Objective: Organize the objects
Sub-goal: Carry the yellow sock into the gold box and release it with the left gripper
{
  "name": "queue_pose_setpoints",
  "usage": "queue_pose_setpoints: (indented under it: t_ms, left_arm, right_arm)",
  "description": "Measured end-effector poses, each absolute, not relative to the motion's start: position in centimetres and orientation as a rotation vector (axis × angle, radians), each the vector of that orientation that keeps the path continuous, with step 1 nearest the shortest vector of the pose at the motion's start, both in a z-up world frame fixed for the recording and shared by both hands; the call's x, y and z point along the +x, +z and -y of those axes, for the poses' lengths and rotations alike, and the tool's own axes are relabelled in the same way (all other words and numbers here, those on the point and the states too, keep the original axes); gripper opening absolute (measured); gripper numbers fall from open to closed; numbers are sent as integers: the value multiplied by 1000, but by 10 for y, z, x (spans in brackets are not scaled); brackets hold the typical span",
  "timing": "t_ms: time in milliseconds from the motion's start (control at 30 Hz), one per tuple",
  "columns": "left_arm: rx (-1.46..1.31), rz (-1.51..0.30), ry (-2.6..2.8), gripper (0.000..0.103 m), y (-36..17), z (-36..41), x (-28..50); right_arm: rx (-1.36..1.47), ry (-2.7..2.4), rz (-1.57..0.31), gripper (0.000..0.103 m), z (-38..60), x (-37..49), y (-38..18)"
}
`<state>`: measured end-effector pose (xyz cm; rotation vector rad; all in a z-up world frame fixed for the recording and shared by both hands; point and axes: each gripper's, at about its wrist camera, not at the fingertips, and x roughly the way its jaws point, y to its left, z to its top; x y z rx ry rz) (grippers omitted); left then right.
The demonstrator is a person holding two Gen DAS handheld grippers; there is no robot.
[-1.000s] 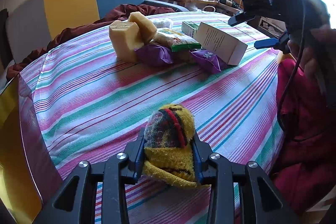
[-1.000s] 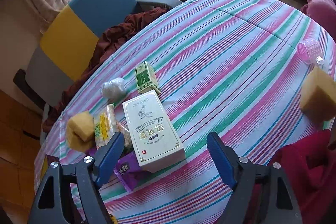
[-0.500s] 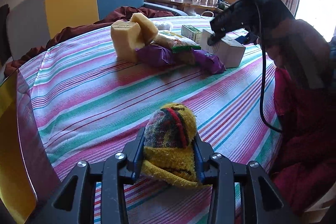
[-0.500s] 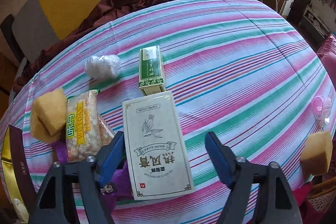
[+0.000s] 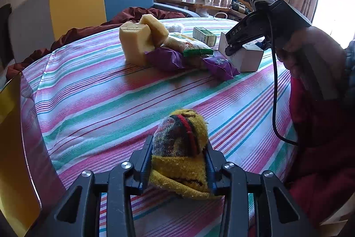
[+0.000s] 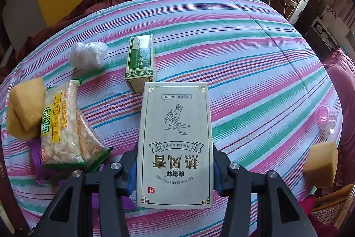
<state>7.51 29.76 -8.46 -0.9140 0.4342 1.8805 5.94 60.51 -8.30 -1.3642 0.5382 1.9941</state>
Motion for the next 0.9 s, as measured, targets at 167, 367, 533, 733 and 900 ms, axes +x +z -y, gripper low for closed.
queue_pose_setpoints:
  t_ms: [167,367,533,733,900]
  left_arm:
    - [-909,-442,1901,36,-67,-287,80]
    - [-899,-318,2000,36,-16,-241,53]
    - [-1046,-189,2180,36,3,-167,-18]
    - [-1251,-94,2383,36,-17,-83,-94]
    - [-1388,-32,2447,36,-44,-49,-127]
  right_arm:
    - [-1363,1995,-539,51,-606,61,-83]
    - [-1360,1994,-543,51,-608,62,-84]
    - [-1362,1993,-535,51,-608,61,-84]
    - [-1366,1994,-526,51,-609,60,-85]
    - [-1369,1996,-508,51,-608,57,-86]
